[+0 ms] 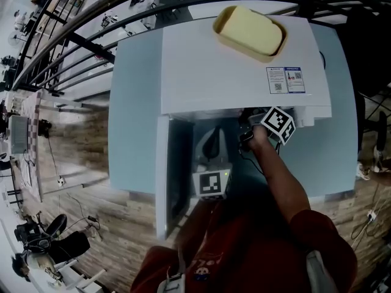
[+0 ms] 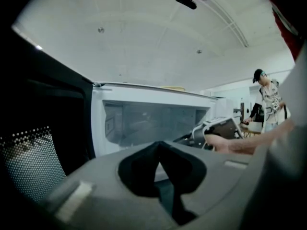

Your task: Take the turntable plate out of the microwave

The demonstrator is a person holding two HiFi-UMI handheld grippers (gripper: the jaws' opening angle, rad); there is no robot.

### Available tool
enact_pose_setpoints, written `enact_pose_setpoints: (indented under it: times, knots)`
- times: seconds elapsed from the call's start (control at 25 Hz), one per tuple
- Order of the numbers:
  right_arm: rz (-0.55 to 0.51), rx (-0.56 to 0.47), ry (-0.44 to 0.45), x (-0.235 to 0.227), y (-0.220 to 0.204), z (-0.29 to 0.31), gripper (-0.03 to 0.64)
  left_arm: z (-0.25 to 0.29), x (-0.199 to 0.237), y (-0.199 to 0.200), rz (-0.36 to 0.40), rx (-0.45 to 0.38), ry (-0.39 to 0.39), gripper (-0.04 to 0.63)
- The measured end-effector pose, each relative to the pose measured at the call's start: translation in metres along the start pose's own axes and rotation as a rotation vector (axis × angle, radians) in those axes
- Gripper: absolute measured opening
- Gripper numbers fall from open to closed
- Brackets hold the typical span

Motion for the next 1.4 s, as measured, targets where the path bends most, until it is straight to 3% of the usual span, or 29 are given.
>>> enact_pose_setpoints:
  times: [0.36,0.92,1.4]
  knots:
    - [0.105,0.017,0.026,-0.014,-0.012,-0.030,0.023,-0.011,-0.011,0.000,0.030,-0.001,-0.002,0.000]
    - [0.152,0.081,0.051,-0.030,-0.029,-0.079,0.021,-0.037,-0.024,-0.003,0.029,0.015,0.038,0.000]
    - [0.169,0.159,0.081,-0.049,-0.033,-0.129,0.023,-0.055,-0.036,-0.014,-0.028,0.024,0.087,0.000]
Point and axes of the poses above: the fingertips, and each gripper's own axes: z forward along the fingers, x to its left, y out of its top, the point moved 10 cm from there along -z, backward along the fingers, and after that the axes turned 5 degrees about x, right-handed, at the moved point
